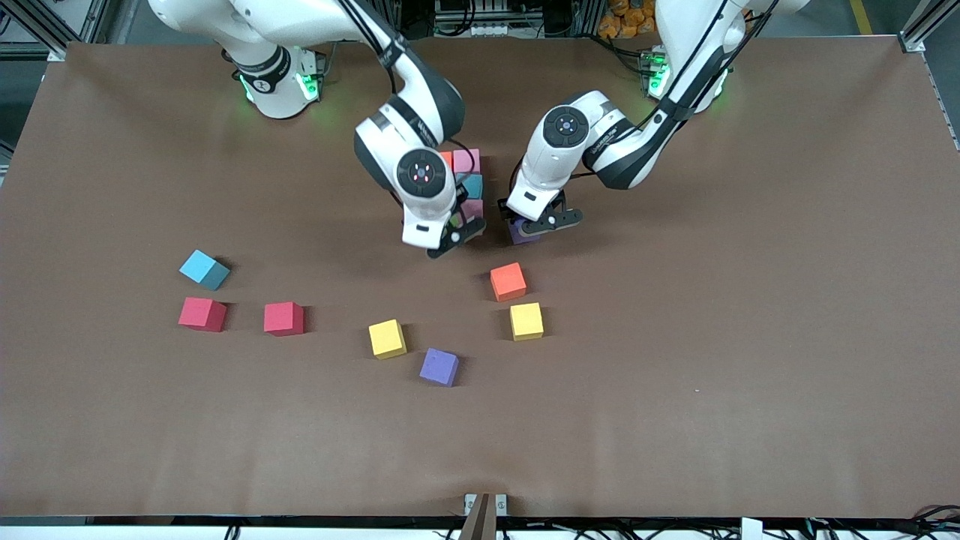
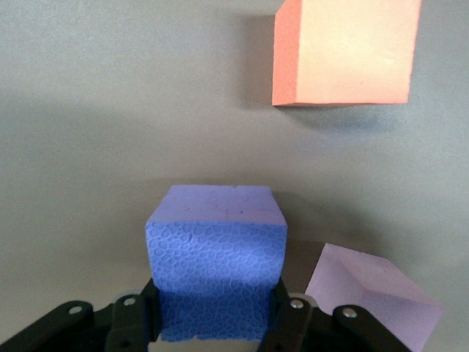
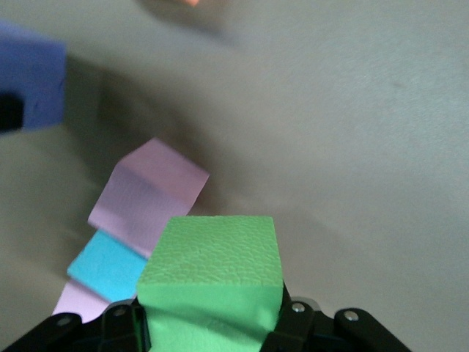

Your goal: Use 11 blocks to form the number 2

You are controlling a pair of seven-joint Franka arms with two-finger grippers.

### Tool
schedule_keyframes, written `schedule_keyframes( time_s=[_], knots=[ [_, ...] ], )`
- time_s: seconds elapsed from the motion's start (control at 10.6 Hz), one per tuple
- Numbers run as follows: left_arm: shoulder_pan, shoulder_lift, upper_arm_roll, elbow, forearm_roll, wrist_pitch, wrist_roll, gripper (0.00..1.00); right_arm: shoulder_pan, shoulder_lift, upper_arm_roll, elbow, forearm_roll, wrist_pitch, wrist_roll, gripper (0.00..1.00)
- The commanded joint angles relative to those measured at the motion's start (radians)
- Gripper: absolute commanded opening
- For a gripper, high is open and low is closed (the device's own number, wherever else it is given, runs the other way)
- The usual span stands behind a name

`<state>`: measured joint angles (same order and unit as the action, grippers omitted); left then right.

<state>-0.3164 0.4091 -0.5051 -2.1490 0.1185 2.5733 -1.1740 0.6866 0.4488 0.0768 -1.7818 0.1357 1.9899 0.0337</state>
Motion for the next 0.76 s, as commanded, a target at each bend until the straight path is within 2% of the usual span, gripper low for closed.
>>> schedule_keyframes(
  time_s=[0.0, 0.28, 0.47, 0.66],
  knots=[
    [-0.001, -0.019, -0.004, -0.002, -0.017, -0.019, -0.030, 0.11, 0.002, -0.131, 0.009, -0.142, -0.019, 0.021, -0.191, 0.00],
    [-0.001, -0.019, -0.004, -0.003, -0.017, -0.019, -0.032, 0.11, 0.010, -0.137, 0.046, -0.177, -0.125, 0.070, -0.358, 0.00],
    [-0.001, -0.018, -0.004, -0.002, -0.017, -0.019, -0.032, 0.11, 0.010, -0.137, 0.047, -0.255, -0.133, 0.220, -0.537, 0.00],
    [-0.001, -0.015, -0.004, -0.003, -0.017, -0.019, -0.032, 0.11, -0.002, -0.139, 0.047, -0.295, -0.133, 0.274, -0.688, 0.00]
  ],
)
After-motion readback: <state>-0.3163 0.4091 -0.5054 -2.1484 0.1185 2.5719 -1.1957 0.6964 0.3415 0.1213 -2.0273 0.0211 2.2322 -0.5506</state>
